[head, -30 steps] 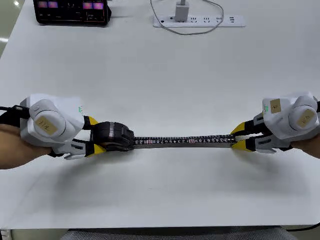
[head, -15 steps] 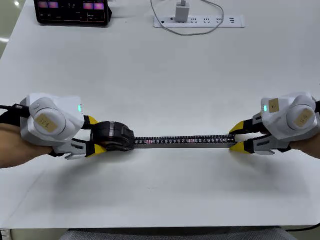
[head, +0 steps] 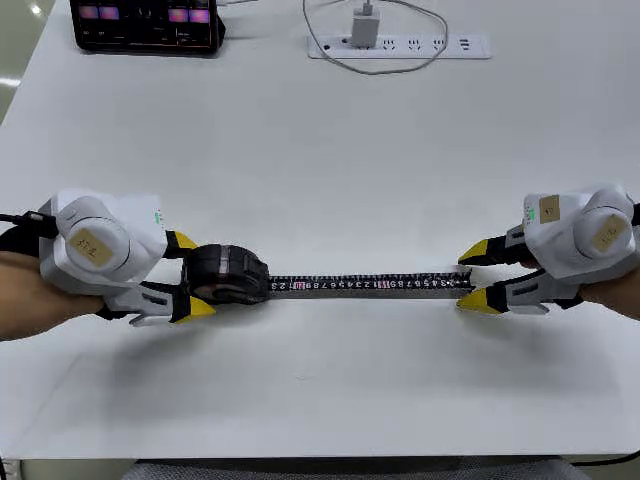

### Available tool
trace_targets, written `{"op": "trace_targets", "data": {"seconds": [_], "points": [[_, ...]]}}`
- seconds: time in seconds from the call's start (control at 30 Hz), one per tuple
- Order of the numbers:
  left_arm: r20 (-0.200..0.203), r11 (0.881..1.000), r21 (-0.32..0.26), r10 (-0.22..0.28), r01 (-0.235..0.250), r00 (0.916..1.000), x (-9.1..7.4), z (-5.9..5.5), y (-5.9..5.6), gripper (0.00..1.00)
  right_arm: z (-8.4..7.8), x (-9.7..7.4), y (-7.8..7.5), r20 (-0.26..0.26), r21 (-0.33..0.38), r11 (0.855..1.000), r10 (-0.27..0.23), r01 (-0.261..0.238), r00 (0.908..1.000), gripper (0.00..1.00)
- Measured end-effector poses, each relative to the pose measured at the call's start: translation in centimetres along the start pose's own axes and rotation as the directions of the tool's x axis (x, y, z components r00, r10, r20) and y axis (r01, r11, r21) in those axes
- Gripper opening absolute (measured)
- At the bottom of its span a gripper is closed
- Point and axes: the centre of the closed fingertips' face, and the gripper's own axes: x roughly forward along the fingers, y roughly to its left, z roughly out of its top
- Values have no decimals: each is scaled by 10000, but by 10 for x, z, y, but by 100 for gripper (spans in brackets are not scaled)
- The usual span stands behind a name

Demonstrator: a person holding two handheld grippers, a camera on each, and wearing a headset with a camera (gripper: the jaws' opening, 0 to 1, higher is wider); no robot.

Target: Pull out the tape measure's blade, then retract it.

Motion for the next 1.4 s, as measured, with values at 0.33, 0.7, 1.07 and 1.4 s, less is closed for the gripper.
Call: {"op": "trace_targets", "data": {"seconds": [0.33, 0.7, 1.07, 1.4], "points": [[115, 9999, -166, 50, -48, 9999, 0, 1, -1, 41, 1, -2, 1, 158, 209, 9997, -120, 117, 9998, 31], [776, 9948, -821, 661, -597, 9948, -11, 6, 2, 57, 6, -13, 1, 804, 1117, 9911, -819, 727, 9934, 50], [1051, 9853, -1480, 1012, -851, 9893, -20, 5, -2, 67, 11, -22, 3, 959, 1490, 9821, -1300, 1149, 9869, 63], [1287, 9701, -2035, 1601, -1319, 9787, -28, -5, -5, 76, 15, -29, 6, 1162, 1825, 9724, -1684, 1456, 9788, 71]]}}
